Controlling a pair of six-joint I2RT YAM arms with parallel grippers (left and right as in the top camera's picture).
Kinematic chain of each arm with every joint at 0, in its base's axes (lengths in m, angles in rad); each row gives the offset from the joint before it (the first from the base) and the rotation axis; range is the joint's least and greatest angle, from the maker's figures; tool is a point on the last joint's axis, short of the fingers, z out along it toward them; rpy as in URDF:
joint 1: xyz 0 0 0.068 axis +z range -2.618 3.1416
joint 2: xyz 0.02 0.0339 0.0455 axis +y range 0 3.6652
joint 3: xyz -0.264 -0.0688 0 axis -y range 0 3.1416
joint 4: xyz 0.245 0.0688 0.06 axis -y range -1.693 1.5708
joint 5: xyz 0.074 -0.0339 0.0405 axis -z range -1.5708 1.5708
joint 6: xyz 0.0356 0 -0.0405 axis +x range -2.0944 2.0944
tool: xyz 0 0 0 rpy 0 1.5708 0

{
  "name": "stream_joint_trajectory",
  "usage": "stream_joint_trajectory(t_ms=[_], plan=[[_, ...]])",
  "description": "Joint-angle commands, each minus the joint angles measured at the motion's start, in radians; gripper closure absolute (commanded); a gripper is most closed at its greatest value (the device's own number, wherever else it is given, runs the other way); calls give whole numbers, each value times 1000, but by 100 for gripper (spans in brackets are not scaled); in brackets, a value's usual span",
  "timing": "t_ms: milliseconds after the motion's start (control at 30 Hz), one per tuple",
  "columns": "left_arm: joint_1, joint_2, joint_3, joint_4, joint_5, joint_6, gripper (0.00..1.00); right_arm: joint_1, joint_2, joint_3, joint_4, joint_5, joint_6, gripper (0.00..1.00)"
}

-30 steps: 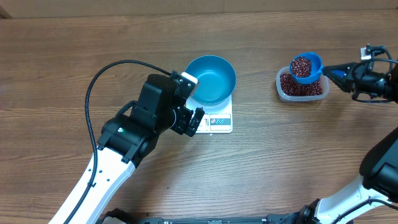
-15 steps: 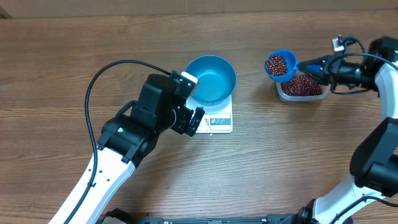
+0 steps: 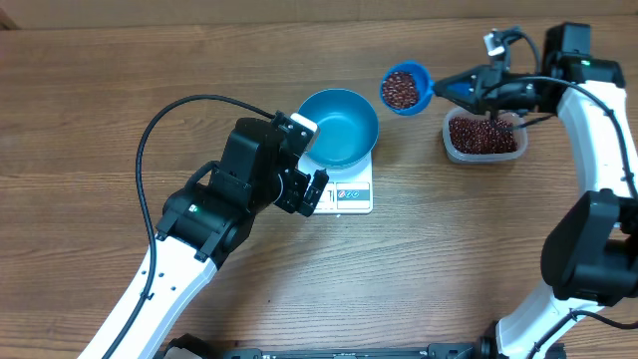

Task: Scoop item into bowl and weigh 150g on scale
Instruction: 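Carry the filled scoop with the right gripper over the teal bowl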

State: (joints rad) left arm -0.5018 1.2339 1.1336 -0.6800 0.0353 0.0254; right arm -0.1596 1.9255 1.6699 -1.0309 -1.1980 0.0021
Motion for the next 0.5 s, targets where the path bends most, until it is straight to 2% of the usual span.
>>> stream_joint_trajectory(t_ms=[0,200,467], plan=[[4,1,-5,6,18,-14,0,50,1,35,36,-6,75,96],[4,1,-5,7,18,-14,0,149,1,35,97,60,106,96],[4,1,-5,7,18,-14,0,249,1,35,127,255,102,96]])
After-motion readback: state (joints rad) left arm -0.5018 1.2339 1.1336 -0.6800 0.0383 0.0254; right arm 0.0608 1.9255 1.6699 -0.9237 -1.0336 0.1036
